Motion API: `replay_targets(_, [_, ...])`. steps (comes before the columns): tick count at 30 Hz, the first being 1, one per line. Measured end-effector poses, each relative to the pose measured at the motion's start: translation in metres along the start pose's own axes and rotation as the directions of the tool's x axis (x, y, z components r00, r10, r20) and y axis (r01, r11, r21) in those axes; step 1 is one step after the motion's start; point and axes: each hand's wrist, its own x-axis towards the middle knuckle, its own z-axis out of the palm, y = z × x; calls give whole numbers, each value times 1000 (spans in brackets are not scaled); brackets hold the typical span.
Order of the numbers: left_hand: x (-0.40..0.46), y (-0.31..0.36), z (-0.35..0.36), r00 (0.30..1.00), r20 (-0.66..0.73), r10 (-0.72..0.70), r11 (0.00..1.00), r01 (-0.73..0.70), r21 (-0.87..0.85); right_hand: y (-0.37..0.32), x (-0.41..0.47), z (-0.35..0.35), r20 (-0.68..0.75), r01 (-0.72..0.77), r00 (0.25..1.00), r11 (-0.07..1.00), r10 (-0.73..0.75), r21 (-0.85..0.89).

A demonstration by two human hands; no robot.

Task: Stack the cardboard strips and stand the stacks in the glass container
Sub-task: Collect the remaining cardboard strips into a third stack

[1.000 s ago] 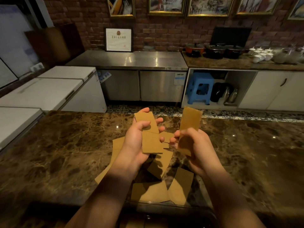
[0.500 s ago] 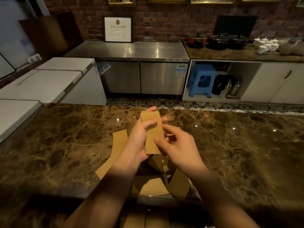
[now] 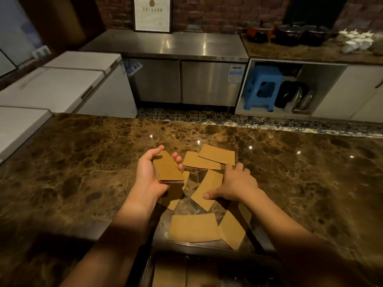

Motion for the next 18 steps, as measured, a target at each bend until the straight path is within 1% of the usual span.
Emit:
replay_targets(2, [3,-2,1,1000,5,-14,1000,14,6,-6,4,0,1,45,999,999,-45,-1])
replay_targets(3, [3,-3,1,1000,5,-20,1000,20,6,-6,8,-1,14,60,998,996,-61,59])
replay_targets(4, [5,-4,0,1000,3,-26,1000,26,8,-4,11,-4,33,68,997,980,-76,188])
replay_targets(5, [6,-4,-1,1000,1,-29,1000,29,10,-1,16,-8,56,65,994,921,-93,385])
replay_targets(6, [7,-3,-2,1000,-2,-29,1000,29,11,2,19,-13,76,44,991,802,-111,596])
replay_targets(7, [9,-2,-3,1000,-7,-26,1000,26,9,6,22,-20,72,24,990,649,-120,760])
replay_targets(8, [10,-2,-4,1000,-13,-21,1000,21,7,10,26,-28,38,22,993,505,-108,863])
replay_targets(9, [12,-1,-4,1000,-20,-15,1000,15,5,14,31,-35,-6,35,997,386,-76,922])
replay_targets(10, [12,0,-4,1000,-26,-12,1000,12,3,18,37,-42,-38,48,999,303,-39,952])
replay_targets(11, [13,0,-4,999,-30,-11,1000,11,3,21,42,-47,-59,61,998,266,-15,962])
replay_targets(12, [14,0,-4,999,-32,-9,1000,9,7,22,49,-52,-65,68,998,290,-20,954])
replay_targets(13, [14,0,-3,999,-32,-7,1000,8,13,22,56,-54,-58,73,997,382,-50,921])
replay_targets(14, [14,-1,-2,999,-31,-8,1000,9,16,22,62,-56,-42,82,995,534,-87,841])
replay_targets(15, [15,-2,-2,999,-30,-12,1000,12,16,22,69,-55,-21,100,993,708,-119,700])
replay_targets(16, [15,-2,-1,999,-27,-16,1000,17,12,20,75,-51,5,113,991,854,-133,507])
replay_targets(17, [16,-3,-1,1000,-23,-20,1000,20,9,19,79,-46,23,112,992,931,-128,347])
replay_targets(18, [16,-4,0,1000,-18,-22,1000,22,9,16,80,-42,27,108,992,957,-120,269])
